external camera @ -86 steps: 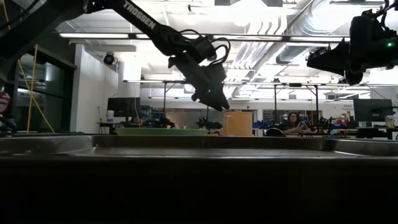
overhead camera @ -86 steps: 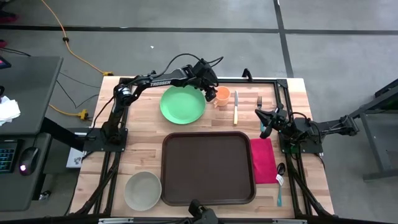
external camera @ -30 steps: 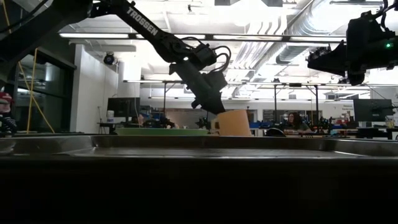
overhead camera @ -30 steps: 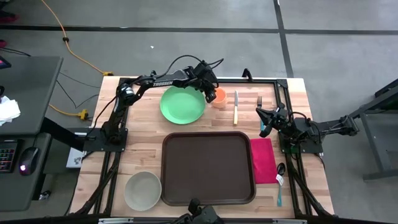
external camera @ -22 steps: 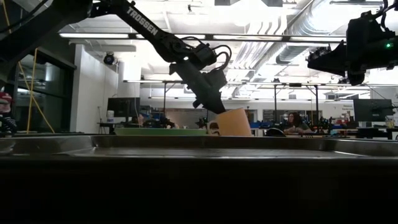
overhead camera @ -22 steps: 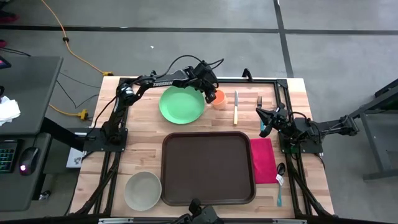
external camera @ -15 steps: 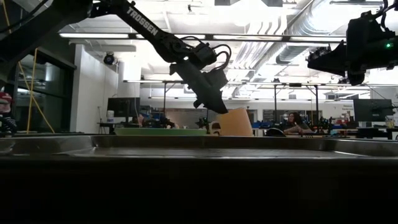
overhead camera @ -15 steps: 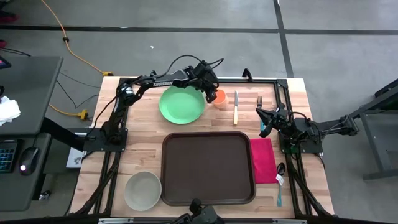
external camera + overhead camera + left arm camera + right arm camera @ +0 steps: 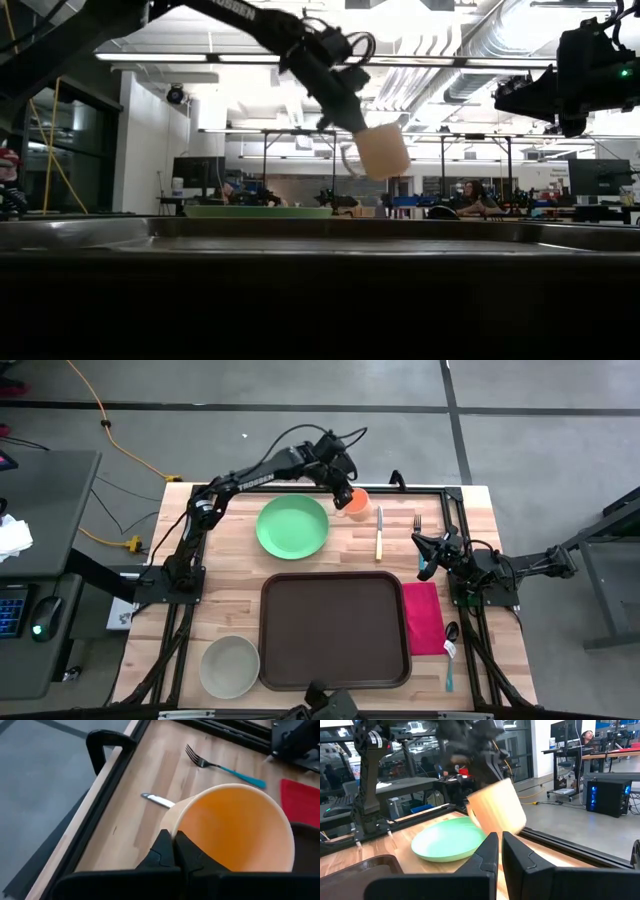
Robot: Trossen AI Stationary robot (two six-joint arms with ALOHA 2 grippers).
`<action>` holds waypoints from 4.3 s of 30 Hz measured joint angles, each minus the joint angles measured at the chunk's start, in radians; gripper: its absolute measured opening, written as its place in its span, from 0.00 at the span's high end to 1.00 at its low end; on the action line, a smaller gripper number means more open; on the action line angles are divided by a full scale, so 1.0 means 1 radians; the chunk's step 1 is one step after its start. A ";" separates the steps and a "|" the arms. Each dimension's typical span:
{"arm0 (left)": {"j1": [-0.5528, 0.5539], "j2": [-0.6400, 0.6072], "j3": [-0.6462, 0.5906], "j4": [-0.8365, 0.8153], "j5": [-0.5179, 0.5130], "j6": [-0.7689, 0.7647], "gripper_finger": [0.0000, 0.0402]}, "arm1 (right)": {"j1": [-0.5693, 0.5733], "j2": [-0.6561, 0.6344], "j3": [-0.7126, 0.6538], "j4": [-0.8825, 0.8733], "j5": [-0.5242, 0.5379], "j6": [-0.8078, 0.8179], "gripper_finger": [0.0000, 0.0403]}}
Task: Set up tray
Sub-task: Put the orange mug on the brown serving tray
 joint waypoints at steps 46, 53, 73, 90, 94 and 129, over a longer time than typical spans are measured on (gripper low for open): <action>-0.140 -0.074 0.223 -0.687 -0.095 0.096 0.97 | 0.000 0.000 0.000 0.004 -0.001 0.001 1.00; -0.223 -0.105 0.223 -0.737 -0.153 0.085 0.97 | 0.000 0.000 0.000 0.005 -0.001 0.003 1.00; -0.390 -0.201 0.223 -0.813 -0.234 0.021 0.97 | 0.000 0.000 0.000 0.008 -0.008 0.002 1.00; -0.435 -0.241 0.223 -0.831 -0.259 0.000 0.97 | 0.000 0.000 0.000 0.008 -0.009 0.003 1.00; -0.434 -0.244 0.223 -0.831 -0.260 0.038 0.97 | 0.000 0.000 0.000 0.008 -0.008 0.003 1.00; -0.439 -0.276 -0.072 -0.687 -0.263 0.038 0.97 | 0.000 0.000 0.000 0.008 -0.008 0.003 1.00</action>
